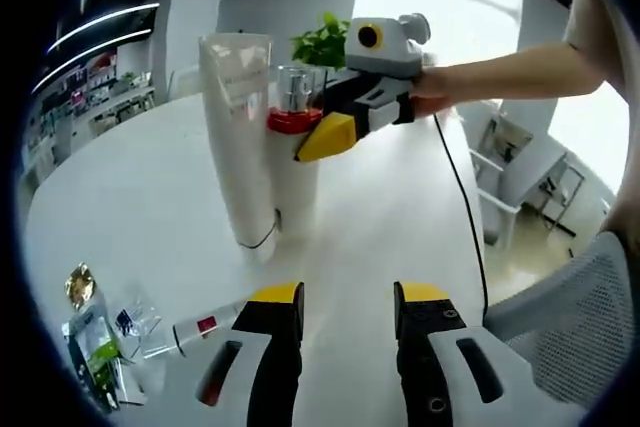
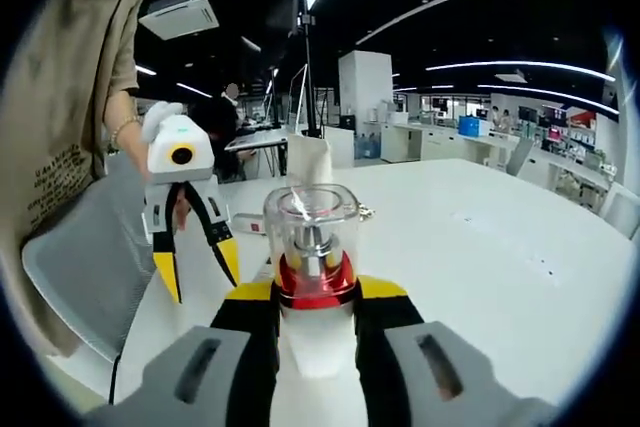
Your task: Arrange the skincare products in the storage area until every visible bottle or jar stands upright without overlapping.
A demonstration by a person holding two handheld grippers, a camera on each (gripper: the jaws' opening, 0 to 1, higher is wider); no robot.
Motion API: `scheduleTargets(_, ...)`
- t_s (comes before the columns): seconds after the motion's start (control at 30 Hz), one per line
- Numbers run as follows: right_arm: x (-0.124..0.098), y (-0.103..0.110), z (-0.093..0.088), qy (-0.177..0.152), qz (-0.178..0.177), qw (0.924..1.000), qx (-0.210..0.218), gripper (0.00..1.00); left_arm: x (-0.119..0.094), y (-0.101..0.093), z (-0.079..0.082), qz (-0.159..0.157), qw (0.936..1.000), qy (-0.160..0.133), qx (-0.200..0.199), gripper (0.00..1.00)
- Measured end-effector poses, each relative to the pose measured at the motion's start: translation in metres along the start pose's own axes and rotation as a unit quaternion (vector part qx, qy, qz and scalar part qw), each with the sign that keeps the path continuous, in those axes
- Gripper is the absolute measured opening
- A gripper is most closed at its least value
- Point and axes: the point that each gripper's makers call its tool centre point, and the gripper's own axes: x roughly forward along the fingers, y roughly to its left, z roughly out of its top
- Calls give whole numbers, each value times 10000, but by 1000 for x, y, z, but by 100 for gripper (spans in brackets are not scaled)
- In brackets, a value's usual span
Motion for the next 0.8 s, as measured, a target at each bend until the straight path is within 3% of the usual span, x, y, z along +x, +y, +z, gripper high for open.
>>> scheduleTargets(0.67, -4, -12, -2, 30, -109, 9999, 43, 28, -3, 6, -2, 106, 9999, 3, -67, 33)
scheduleTargets(0.8, -4, -11, -2, 33, -114, 9999, 67, 28, -2, 15, 4, 180, 9996, -85, -189, 33)
